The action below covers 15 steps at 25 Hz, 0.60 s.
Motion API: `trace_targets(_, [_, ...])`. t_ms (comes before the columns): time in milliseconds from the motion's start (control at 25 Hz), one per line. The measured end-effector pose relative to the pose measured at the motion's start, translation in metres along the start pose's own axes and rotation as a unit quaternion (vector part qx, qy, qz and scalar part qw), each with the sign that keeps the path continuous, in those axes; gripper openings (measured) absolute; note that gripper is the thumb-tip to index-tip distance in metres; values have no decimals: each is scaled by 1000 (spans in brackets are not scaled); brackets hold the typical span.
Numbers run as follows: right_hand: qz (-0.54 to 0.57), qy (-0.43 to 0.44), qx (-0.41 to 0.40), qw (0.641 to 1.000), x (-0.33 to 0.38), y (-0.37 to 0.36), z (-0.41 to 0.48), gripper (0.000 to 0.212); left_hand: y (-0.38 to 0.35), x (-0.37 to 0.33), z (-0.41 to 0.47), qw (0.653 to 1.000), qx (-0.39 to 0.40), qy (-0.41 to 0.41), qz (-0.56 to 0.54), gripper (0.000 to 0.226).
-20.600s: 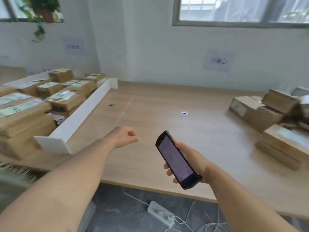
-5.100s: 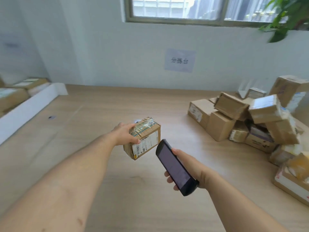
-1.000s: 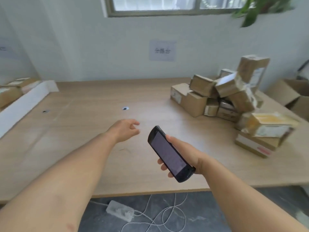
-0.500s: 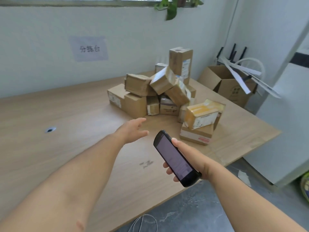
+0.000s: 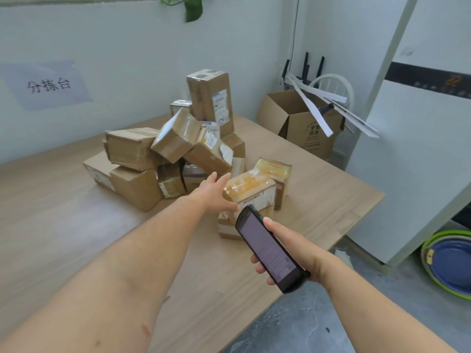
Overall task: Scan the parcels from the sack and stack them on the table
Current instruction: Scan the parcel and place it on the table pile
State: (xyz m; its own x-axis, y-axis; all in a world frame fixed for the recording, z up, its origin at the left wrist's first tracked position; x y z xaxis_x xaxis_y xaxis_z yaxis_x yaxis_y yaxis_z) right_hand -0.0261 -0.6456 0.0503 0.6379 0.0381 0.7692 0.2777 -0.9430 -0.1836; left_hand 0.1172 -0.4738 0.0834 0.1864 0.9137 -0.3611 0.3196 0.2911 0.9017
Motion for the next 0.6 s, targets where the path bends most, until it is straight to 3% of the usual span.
trace_targets(320, [4,-28,-13,1000,-11,34,11,84,0,-23,36,1000,20,12,-14,88])
trace_targets(480, [-25,-35,2,999,-9,17,13,78,22,-1,11,997,-31,52,-51,96])
trace_targets(600, [-46,-36,21,998,-7,-15,15,67,49,37,-25,991,-71,82,-80,90])
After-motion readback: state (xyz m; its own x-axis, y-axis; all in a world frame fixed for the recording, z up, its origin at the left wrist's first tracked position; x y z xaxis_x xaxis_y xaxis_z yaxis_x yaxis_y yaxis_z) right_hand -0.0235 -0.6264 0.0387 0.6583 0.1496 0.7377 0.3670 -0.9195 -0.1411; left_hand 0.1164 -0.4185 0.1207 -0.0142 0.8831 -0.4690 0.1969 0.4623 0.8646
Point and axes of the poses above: each hand's wrist, its own z-axis towards the middle knuckle, its own y-axis out of the back of the hand, x = y × z, the point moved 4 cm from there along z, towards the middle knuckle, and after that the axes turned 3 degrees about -y, right-handed, at the moved point
